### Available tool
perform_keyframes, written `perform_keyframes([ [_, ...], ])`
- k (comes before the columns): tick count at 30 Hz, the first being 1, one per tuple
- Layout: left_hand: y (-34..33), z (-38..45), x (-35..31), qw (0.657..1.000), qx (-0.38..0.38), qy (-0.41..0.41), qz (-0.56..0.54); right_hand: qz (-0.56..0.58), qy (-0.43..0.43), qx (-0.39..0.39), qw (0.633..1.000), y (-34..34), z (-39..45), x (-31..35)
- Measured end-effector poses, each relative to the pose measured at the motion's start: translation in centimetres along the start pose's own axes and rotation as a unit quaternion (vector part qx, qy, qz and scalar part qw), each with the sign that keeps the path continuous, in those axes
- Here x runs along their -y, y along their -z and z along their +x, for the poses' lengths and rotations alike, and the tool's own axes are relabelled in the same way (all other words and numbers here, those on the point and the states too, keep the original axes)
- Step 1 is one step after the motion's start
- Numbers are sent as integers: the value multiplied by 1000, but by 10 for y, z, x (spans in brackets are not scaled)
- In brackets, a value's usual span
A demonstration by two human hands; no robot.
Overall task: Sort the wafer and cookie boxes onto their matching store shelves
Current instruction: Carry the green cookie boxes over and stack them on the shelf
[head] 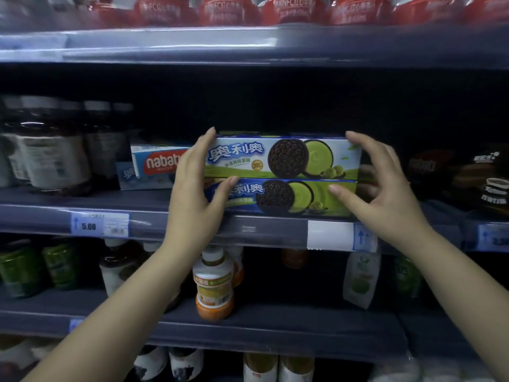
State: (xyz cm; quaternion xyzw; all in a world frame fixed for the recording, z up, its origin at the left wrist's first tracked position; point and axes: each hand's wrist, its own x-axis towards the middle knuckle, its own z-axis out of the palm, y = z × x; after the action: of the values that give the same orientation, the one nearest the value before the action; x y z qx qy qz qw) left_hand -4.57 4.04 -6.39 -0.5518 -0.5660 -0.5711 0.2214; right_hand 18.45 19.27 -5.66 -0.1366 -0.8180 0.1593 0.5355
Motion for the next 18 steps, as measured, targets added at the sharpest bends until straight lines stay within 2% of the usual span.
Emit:
perform_keyframes([
  [9, 26, 9, 10, 999, 51, -8, -8, -58, -21, 26, 998, 5, -1, 12],
  [15, 67, 22, 18, 990, -72, -59, 108, -112, -28, 56, 992, 11, 1, 15],
  [18, 82, 32, 33, 982, -58, -47, 173, -90, -22, 42, 995, 9, 1, 14],
])
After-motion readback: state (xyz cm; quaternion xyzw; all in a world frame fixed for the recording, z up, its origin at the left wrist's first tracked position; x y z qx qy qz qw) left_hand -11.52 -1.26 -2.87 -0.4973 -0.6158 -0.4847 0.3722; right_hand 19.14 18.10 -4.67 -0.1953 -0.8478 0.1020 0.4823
